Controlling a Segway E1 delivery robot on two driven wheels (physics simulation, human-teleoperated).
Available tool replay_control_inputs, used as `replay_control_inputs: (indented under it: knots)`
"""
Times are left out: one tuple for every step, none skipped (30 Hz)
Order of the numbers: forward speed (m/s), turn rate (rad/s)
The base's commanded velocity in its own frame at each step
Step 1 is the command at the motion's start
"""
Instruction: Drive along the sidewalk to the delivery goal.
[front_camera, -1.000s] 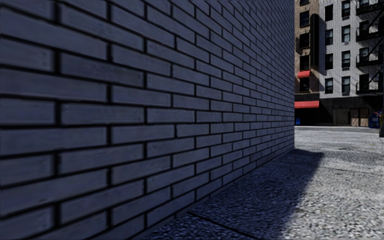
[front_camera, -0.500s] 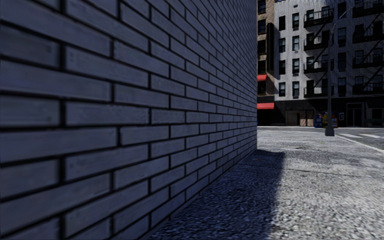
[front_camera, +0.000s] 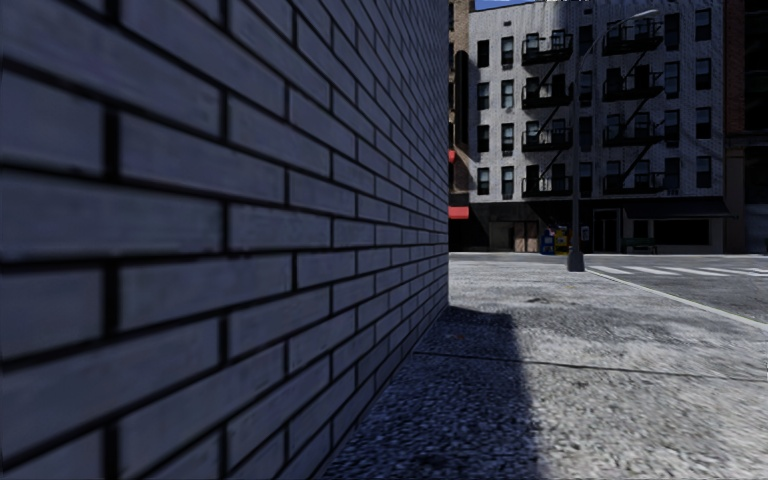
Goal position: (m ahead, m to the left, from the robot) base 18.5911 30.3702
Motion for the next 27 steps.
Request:
replay_control_inputs:
  knots:
    - [2.00, -0.51]
    - [2.00, -0.51]
    - [2.00, -0.51]
    - [2.00, -0.51]
    - [2.00, -0.51]
    - [2.00, -0.53]
    - [2.00, -0.63]
    - [2.00, -0.65]
    - [2.00, -0.59]
    - [2.00, -0.59]
    - [2.00, -0.58]
    - [2.00, -0.58]
    - [2.00, -0.58]
    - [2.00, -0.58]
    - [2.00, -0.57]
    - [2.00, -0.57]
    - [2.00, -0.57]
    - [2.00, -0.57]
    - [2.00, -0.57]
    - [2.00, -0.54]
    - [2.00, 0.00]
    - [2.00, 0.00]
    - [2.00, 0.00]
    - [2.00, 0.00]
    - [2.00, 0.00]
    - [2.00, 0.00]
    - [2.00, 0.00]
